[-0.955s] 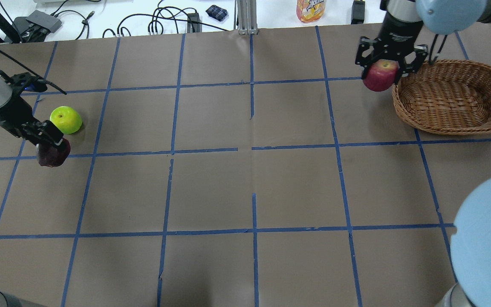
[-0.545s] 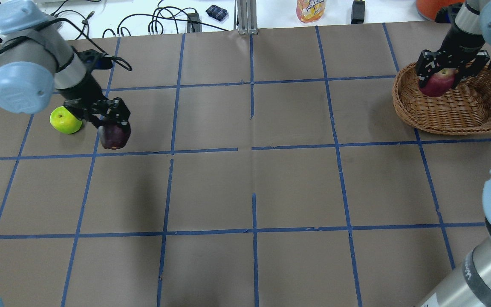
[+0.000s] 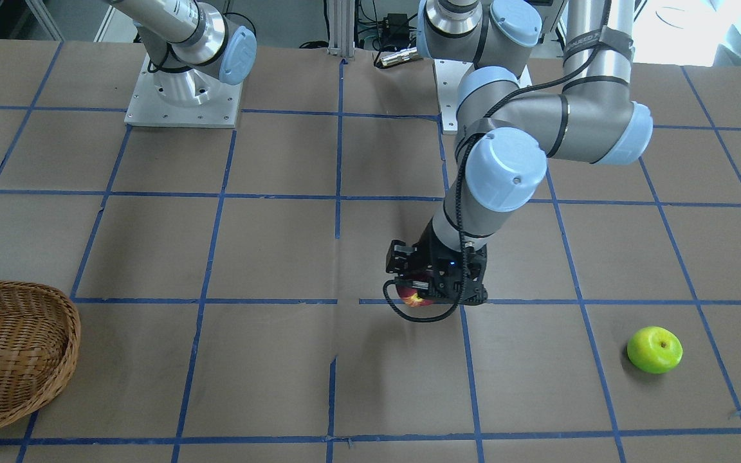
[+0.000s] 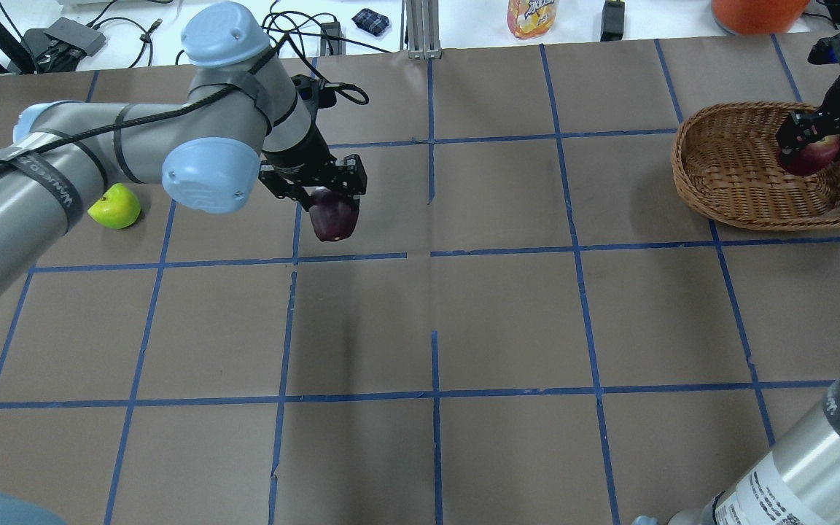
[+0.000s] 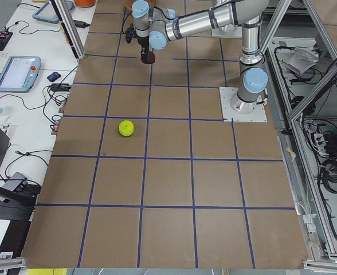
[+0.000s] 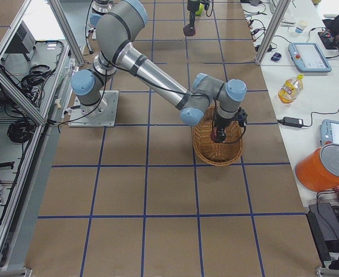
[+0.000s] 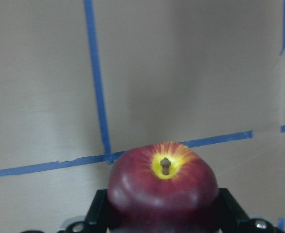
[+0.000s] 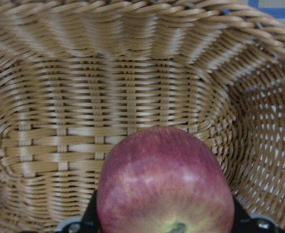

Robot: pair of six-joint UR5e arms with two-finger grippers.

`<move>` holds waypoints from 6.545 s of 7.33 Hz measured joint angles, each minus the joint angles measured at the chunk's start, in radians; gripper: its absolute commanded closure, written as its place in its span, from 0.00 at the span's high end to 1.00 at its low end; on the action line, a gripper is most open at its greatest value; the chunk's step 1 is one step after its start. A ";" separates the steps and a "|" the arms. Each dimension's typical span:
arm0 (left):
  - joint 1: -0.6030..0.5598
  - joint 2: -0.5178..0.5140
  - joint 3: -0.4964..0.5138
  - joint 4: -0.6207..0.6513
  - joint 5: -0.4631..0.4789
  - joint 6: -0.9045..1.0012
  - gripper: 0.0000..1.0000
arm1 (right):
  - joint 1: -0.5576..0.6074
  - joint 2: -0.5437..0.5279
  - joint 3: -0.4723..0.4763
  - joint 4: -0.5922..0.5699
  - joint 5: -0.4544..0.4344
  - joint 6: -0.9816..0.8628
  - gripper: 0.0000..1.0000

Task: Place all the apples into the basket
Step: 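Set dark red apple at table center with left gripper while right withdraws, then raise both grippers away from the table, then grasp dark red apple with right gripper while left grasps green apple, then carry dark red apple into basket with right gripper while left lifts green apple, then set green apple at table center with left gripper while right moves over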

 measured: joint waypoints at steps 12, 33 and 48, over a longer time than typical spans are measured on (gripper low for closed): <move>0.374 -0.072 0.464 -0.445 0.006 0.266 1.00 | 0.373 -0.234 -0.045 0.393 0.032 0.276 1.00; 0.620 -0.335 0.302 -0.138 0.114 0.557 0.00 | 0.850 -0.042 -0.002 0.130 0.156 0.965 0.00; -0.198 -0.255 0.051 0.314 0.037 -0.407 1.00 | 0.022 0.028 0.004 0.070 -0.017 -0.142 1.00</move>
